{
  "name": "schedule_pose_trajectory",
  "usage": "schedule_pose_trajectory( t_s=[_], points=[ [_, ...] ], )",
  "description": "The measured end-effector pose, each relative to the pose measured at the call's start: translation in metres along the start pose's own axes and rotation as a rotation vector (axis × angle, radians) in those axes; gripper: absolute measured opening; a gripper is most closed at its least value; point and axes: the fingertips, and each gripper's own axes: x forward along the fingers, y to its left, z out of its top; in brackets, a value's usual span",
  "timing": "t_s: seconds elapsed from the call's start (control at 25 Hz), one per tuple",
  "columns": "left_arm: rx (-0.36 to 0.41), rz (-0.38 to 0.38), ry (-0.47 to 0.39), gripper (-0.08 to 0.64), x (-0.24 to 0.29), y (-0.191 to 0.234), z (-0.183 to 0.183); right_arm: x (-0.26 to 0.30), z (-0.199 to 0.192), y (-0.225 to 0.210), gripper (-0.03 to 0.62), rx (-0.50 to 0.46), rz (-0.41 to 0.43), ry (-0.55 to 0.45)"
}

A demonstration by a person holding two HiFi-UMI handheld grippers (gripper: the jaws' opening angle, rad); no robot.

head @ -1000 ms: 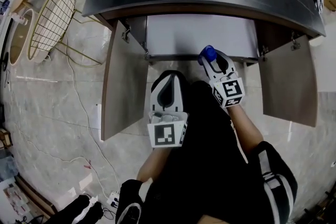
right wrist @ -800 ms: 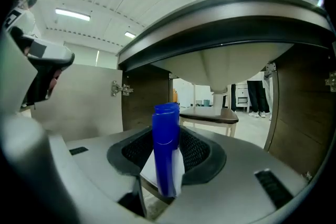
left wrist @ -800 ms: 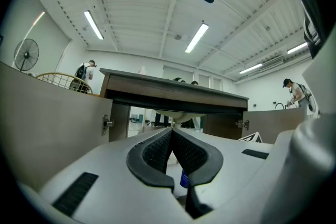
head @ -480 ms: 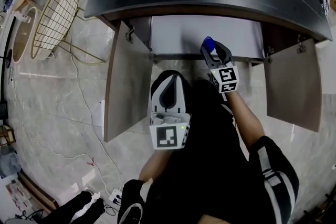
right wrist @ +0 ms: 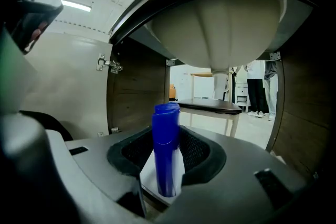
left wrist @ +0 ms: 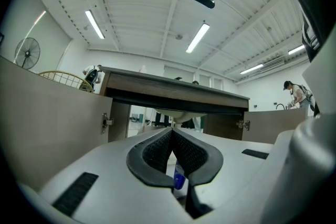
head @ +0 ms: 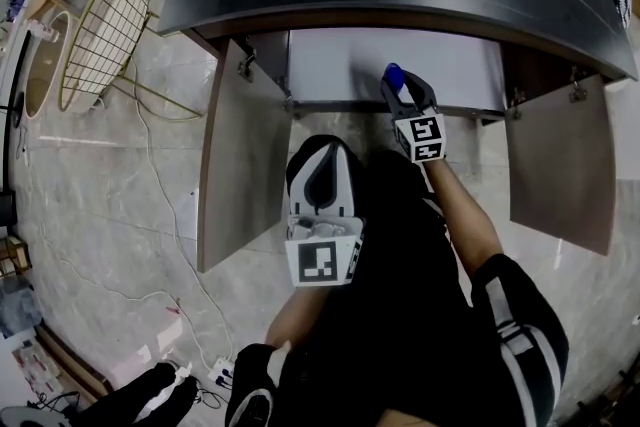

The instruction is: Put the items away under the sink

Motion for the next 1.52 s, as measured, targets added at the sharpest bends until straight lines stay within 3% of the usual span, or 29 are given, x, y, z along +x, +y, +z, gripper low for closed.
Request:
schedule_pose_trajectory(
  t_s=[0.6, 1.52],
  points=[
    [-0.003, 0.006, 0.020, 0.014, 0.009, -0.003, -0.007, 0.045, -0.050, -0.020, 0.148, 0.017, -0.006, 0.075],
    [-0.009, 0.023, 0.036, 0.014, 0.025, -0.005, -0.013, 0.063, -0.074, -0.030, 0.147, 0.028, -0.006, 0.074]
  ],
)
